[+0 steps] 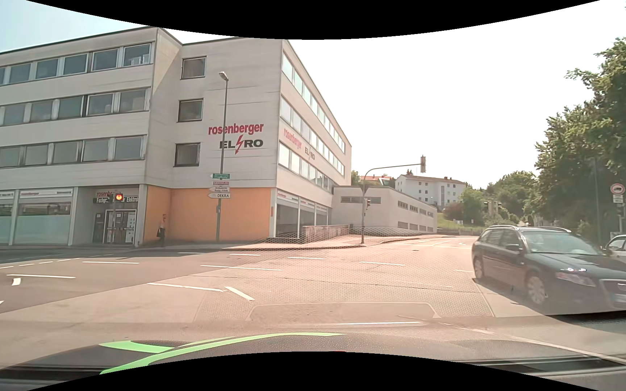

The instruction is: Follow the waypoints while adhering to traffic rules and regulations

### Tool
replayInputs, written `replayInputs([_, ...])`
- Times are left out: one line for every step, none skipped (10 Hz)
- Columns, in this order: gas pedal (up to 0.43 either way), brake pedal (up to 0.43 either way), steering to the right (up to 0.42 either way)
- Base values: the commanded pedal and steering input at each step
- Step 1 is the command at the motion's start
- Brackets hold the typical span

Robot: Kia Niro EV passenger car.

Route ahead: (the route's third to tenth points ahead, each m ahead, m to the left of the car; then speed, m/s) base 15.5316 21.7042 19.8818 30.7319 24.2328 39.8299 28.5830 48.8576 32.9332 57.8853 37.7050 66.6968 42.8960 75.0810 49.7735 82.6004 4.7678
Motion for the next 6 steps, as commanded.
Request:
replayInputs([0.130, 0.000, -0.170])
replayInputs([0.118, 0.000, -0.182])
replayInputs([0.118, 0.000, -0.190])
replayInputs([0.118, 0.000, -0.195])
replayInputs([0.118, 0.000, -0.202])
replayInputs([0.118, 0.000, -0.208])
